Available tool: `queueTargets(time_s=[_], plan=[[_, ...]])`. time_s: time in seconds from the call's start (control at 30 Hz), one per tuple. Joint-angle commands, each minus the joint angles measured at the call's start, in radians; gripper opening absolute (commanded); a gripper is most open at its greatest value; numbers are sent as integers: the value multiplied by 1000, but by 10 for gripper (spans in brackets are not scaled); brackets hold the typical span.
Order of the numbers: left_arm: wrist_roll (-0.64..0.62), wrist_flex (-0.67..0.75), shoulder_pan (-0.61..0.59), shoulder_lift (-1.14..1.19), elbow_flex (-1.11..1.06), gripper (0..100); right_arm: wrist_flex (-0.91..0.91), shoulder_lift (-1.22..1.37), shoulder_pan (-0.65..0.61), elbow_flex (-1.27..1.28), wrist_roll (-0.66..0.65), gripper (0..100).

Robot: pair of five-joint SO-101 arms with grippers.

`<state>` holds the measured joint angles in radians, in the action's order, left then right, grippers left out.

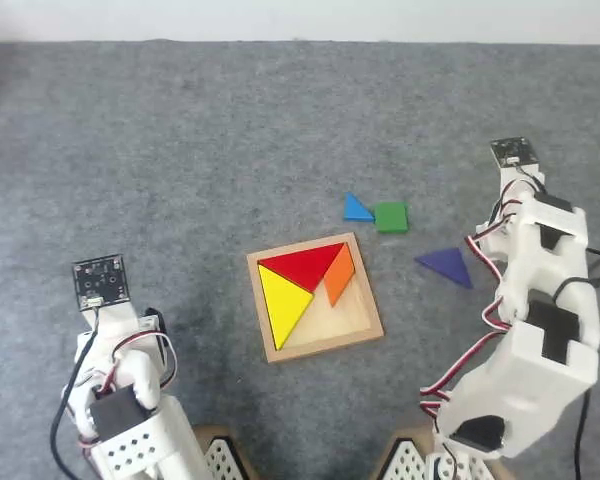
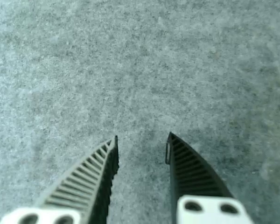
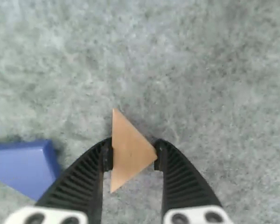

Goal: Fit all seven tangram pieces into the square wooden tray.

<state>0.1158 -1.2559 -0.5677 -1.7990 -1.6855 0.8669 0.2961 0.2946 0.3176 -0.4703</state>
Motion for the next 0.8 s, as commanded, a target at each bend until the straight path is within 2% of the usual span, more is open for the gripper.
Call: queueTargets(time_s=[0.0, 0.17, 0.37, 0.57, 0.67, 0.77], plan=[[-8, -5, -2, -18, 4, 167, 41, -58, 7, -29, 12, 9], [-8, -5, -2, -18, 4, 167, 173, -257, -51, -28, 26, 9], [-8, -5, -2, -18, 4, 167, 360, -555, -249, -28, 103, 9], [-8, -5, -2, -18, 4, 167, 466, -668, -539, -18, 281, 9], [-8, -5, -2, -18, 4, 167, 424, -627, -708, 31, 342, 9], [-8, -5, -2, -18, 4, 167, 340, -558, -854, 75, 336, 9]])
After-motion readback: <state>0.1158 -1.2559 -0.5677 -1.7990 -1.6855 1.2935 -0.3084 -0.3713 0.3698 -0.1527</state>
